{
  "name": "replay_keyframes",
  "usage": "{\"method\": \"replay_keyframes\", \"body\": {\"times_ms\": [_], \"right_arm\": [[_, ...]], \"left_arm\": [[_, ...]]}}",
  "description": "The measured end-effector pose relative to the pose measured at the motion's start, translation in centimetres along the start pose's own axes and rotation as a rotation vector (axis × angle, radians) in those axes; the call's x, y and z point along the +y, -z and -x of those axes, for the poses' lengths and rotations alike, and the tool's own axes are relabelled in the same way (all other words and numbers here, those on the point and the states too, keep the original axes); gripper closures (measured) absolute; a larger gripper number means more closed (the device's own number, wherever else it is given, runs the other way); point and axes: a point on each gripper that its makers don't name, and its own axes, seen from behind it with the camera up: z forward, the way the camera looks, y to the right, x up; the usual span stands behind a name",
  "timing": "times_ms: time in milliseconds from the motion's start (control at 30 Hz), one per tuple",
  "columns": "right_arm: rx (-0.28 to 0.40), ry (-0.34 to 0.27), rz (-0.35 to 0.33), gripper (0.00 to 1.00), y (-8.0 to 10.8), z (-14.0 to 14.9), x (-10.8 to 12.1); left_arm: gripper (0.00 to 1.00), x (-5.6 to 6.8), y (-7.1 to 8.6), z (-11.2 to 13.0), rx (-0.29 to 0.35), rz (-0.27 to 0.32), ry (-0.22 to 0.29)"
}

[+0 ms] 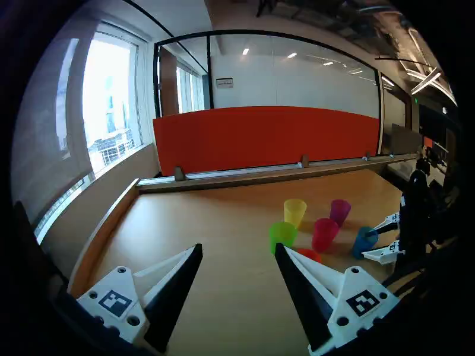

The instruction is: Pour water

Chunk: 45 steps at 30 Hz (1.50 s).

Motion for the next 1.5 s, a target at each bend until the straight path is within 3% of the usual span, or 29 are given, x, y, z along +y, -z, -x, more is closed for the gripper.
{"method": "replay_keyframes", "body": {"times_ms": [500,1100,1300,1500], "right_arm": [[0.007,0.014,-0.012,0.13,-0.5,-0.1,-0.1],[0.034,0.022,-0.003,0.15,0.0,-0.2,0.1],[0.057,0.008,0.006,0.15,0.9,-1.2,0.7],[0.109,0.005,0.023,0.15,3.3,-4.2,1.4]], "left_arm": [[0.10,0.1,-0.2,0.2,-0.005,0.003,-0.005],[0.10,0.5,-0.6,0.7,-0.017,0.016,-0.005],[0.10,0.7,-0.8,0.5,-0.015,0.024,-0.010],[0.10,1.1,-1.3,-0.2,-0.001,0.038,-0.009]]}}
